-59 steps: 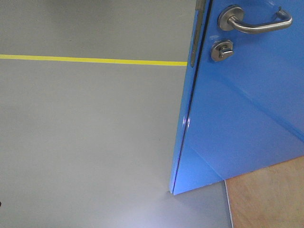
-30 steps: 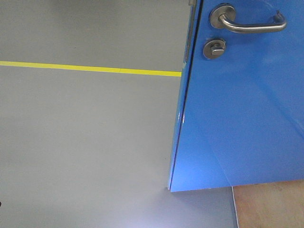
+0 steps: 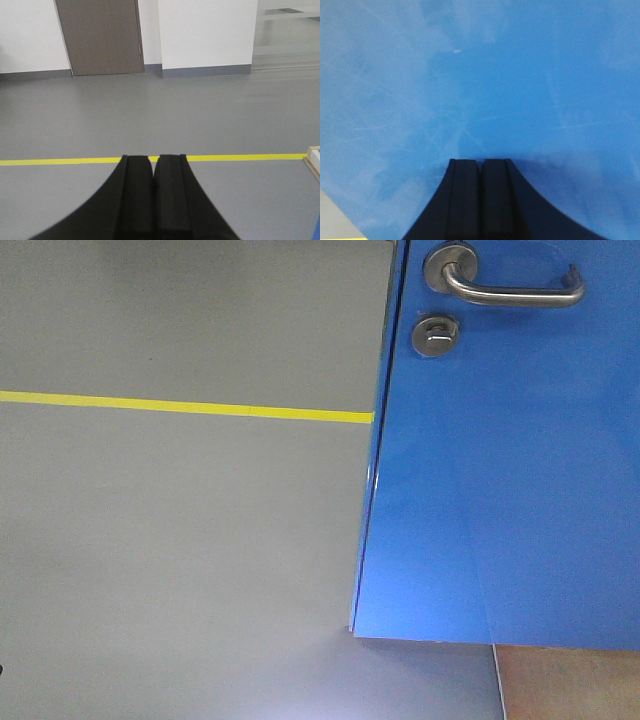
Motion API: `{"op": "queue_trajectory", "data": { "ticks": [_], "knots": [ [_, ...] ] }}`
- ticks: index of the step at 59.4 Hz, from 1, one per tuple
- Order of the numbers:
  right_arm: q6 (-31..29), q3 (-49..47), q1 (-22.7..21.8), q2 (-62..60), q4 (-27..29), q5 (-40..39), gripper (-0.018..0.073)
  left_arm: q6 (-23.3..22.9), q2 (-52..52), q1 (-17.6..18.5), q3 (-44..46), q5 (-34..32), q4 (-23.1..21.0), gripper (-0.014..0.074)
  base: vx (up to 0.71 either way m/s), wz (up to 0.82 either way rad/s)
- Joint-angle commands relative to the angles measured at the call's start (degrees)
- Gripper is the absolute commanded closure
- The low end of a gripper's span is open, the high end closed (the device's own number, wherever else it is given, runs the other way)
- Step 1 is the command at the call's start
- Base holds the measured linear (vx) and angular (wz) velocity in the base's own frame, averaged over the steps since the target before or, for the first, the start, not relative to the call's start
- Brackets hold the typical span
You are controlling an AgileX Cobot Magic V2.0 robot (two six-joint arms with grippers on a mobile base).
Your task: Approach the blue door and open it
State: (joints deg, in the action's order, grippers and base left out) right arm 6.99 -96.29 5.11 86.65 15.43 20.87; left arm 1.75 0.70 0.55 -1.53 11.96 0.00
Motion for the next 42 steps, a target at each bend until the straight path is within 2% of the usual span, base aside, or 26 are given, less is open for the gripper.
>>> {"op": "queue_trajectory", "data": {
  "ticks": [1, 17, 42],
  "knots": [
    [-0.44, -1.66, -0.17, -1.81, -0.23, -5.17, 0.0567, -0.18, 0.73, 0.39, -0.34, -4.81, 0.00, 0.0526, 0.22, -0.04],
    [-0.44, -1.66, -0.17, -1.81, -0.23, -5.17, 0.0567, -0.18, 0.73, 0.39, -0.34, -4.81, 0.00, 0.0526, 0.14, -0.08],
    [-0.44, -1.66, -0.17, -1.81, -0.23, -5.17, 0.0567, -0.18, 0.73, 0.39, -0.34, -4.81, 0.00, 0.0526, -0.01, 0.00]
  ]
}}
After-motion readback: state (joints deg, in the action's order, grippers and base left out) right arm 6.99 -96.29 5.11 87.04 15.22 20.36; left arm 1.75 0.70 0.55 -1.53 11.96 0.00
